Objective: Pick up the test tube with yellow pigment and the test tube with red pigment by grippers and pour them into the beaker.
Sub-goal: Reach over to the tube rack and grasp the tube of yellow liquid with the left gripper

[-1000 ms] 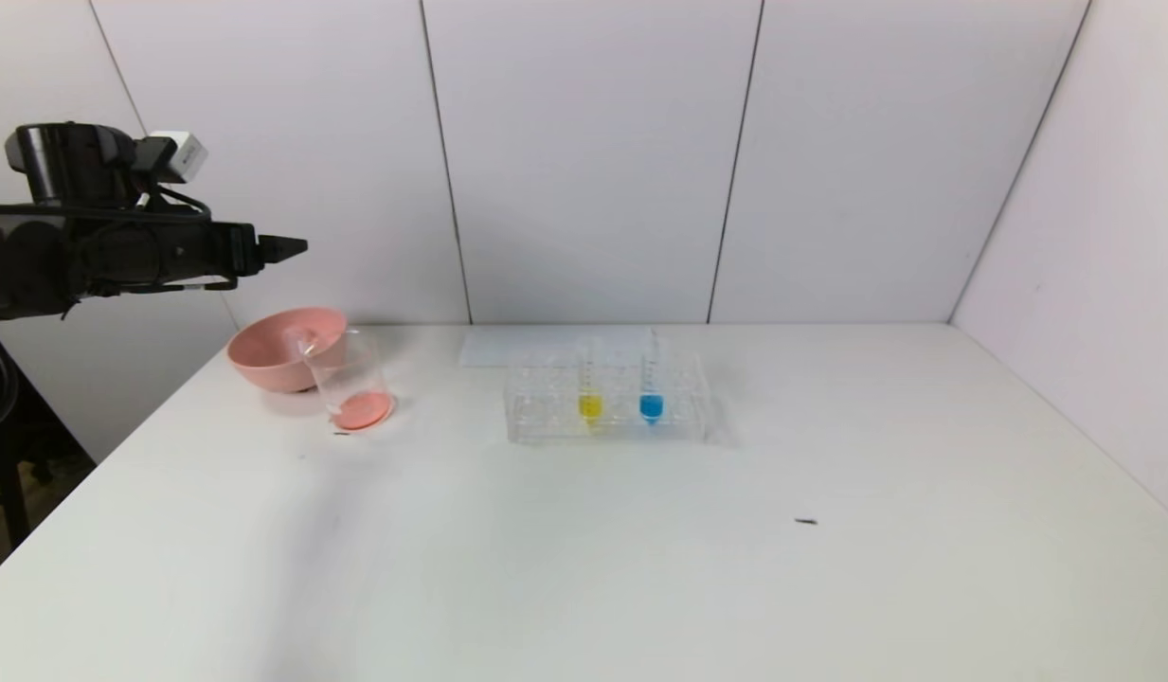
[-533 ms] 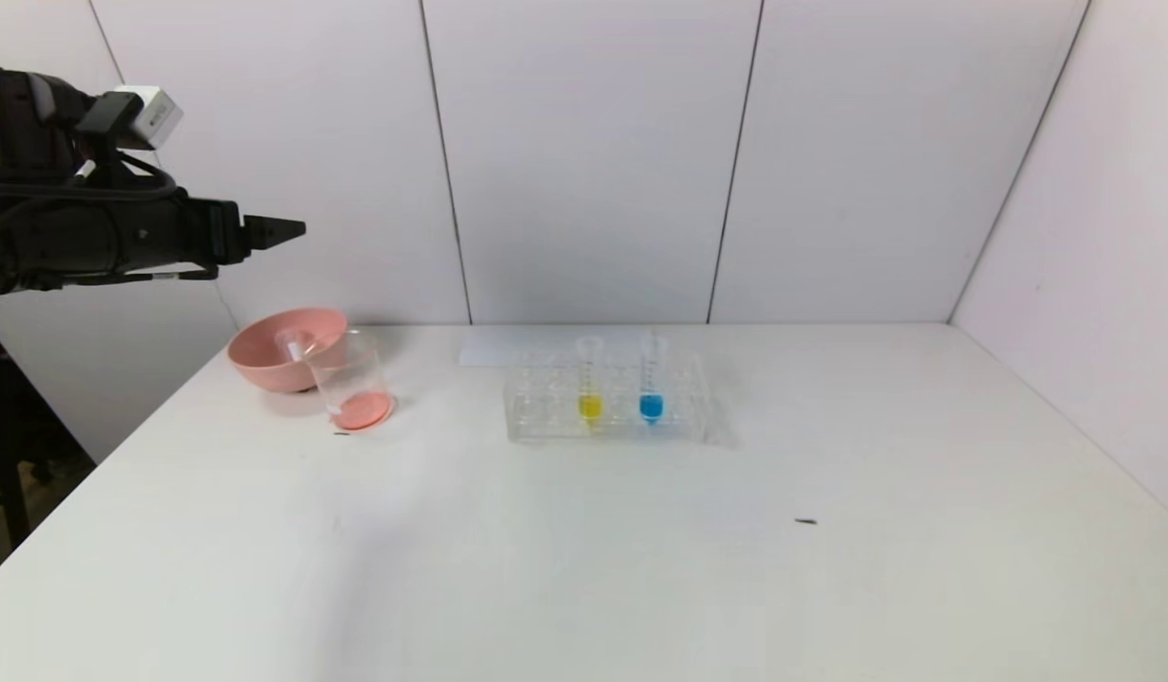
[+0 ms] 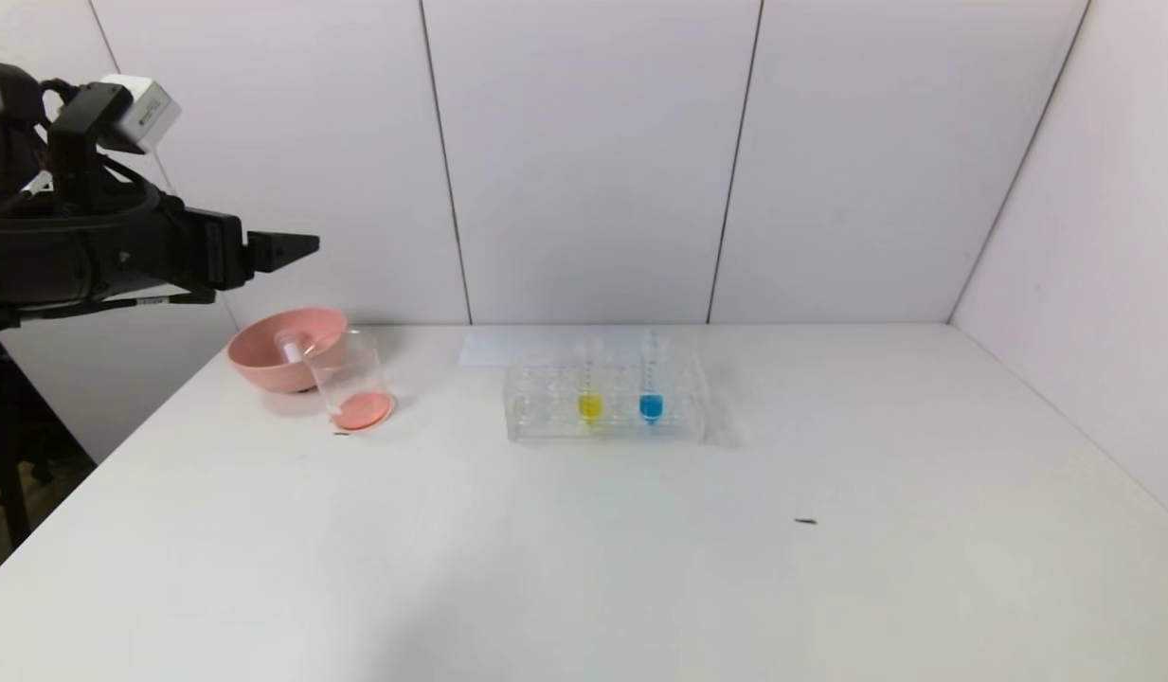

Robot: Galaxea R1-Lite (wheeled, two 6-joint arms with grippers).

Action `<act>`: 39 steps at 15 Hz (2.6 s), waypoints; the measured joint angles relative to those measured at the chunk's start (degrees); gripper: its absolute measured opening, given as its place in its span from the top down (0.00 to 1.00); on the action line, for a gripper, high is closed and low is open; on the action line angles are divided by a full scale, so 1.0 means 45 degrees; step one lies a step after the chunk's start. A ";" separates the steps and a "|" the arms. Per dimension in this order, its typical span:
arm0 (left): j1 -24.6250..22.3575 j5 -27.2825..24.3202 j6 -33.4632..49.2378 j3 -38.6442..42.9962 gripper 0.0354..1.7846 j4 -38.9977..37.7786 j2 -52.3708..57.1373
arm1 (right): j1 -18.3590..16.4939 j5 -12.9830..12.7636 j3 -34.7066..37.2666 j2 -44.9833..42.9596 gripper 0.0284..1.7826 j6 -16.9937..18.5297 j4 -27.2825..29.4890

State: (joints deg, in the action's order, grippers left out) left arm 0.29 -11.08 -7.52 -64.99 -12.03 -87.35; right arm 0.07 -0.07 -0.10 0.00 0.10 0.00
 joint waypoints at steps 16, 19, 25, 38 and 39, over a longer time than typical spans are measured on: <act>0.4085 0.0125 0.1650 0.2200 0.01 -0.0119 0.1457 | 0.0000 -0.0005 0.0000 0.0000 0.05 0.0000 0.0000; 0.4511 0.0377 0.1655 0.2555 0.01 -0.0634 0.1287 | 0.0000 -0.0005 0.0000 0.0000 0.05 0.0000 0.0000; 0.5231 0.0423 0.1671 0.2872 0.01 -0.2397 -0.0005 | 0.0000 0.0000 0.0000 0.0000 0.05 0.0000 0.0000; 0.5963 0.0412 0.1739 0.2292 0.01 -0.5234 -0.3468 | 0.0000 -0.0005 0.0000 0.0000 0.05 0.0000 0.0000; 0.5984 0.0412 0.1774 0.2137 0.01 -0.5299 -0.3692 | 0.0000 -0.0005 0.0000 0.0000 0.05 0.0000 0.0000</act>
State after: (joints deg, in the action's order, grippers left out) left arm 27.22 -9.23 0.46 -55.37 -35.88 -103.96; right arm 0.07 -0.10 -0.10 0.00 0.10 0.00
